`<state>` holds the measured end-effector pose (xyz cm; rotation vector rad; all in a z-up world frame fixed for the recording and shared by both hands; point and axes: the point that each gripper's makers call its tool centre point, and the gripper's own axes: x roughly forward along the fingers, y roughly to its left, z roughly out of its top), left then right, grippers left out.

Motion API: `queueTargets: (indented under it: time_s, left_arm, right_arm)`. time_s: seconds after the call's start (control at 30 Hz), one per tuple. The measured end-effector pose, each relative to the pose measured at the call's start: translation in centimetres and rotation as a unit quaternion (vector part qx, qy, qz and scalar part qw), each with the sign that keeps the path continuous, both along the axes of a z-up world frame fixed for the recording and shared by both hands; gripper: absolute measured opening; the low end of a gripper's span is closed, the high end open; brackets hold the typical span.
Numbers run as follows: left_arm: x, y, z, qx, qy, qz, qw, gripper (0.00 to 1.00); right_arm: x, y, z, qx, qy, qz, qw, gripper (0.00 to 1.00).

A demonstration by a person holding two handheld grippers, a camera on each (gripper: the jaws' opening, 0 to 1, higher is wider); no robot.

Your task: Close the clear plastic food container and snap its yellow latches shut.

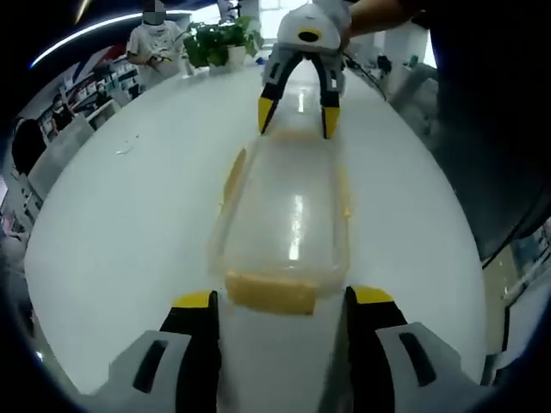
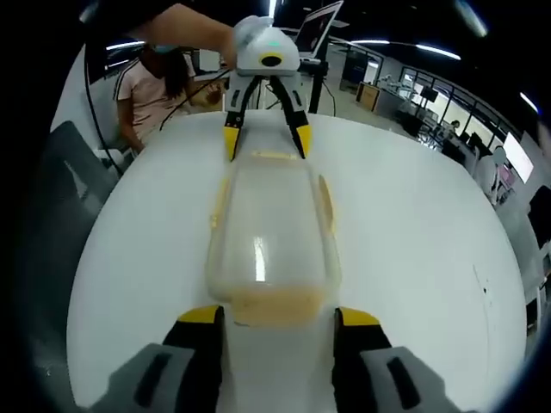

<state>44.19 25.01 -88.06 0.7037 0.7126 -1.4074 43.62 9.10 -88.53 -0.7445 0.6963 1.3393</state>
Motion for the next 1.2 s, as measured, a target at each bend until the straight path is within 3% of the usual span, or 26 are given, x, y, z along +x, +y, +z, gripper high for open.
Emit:
queueTargets:
  time_s: [0.1,0.27,0.33,0.57,0.8,1.13,1.2]
  left_arm:
    - [0.1,0.1,0.0,0.007,0.000,-0.006,1.0000,0.46]
    - [0.1,0.2,-0.2,0.010,0.002,-0.009,0.9999,0.45]
    - [-0.1,0.5,-0.2,0.021,0.003,-0.022,0.9995,0.36]
    - [-0.1,0.5,0.0,0.026,0.004,-0.024,0.9994,0.38]
    - [-0.1,0.5,0.0,0.006,0.008,-0.021,0.9997,0.38]
    - [-0.2,0.8,-0.1,0.029,0.012,0.009,0.9995,0.35]
    - [-0.2,1.1,-0.1,0.047,0.002,0.006,0.9989,0.35]
  right_arm:
    - [-0.4,0.3,-0.2,-0.003,0.024,-0.004,0.9997,0.37]
    - [-0.4,0.2,-0.2,0.001,0.032,-0.001,0.9995,0.37]
    - [-0.5,0.2,-0.3,-0.001,0.034,0.008,0.9994,0.37]
    - [-0.5,0.5,-0.4,-0.007,0.034,0.033,0.9989,0.37]
    - [-0.6,0.6,-0.3,-0.013,0.033,0.036,0.9987,0.35]
    - [-0.8,0.5,0.0,0.004,0.049,0.040,0.9980,0.34]
    - [-1.0,0.7,0.6,0.015,0.051,0.040,0.9978,0.34]
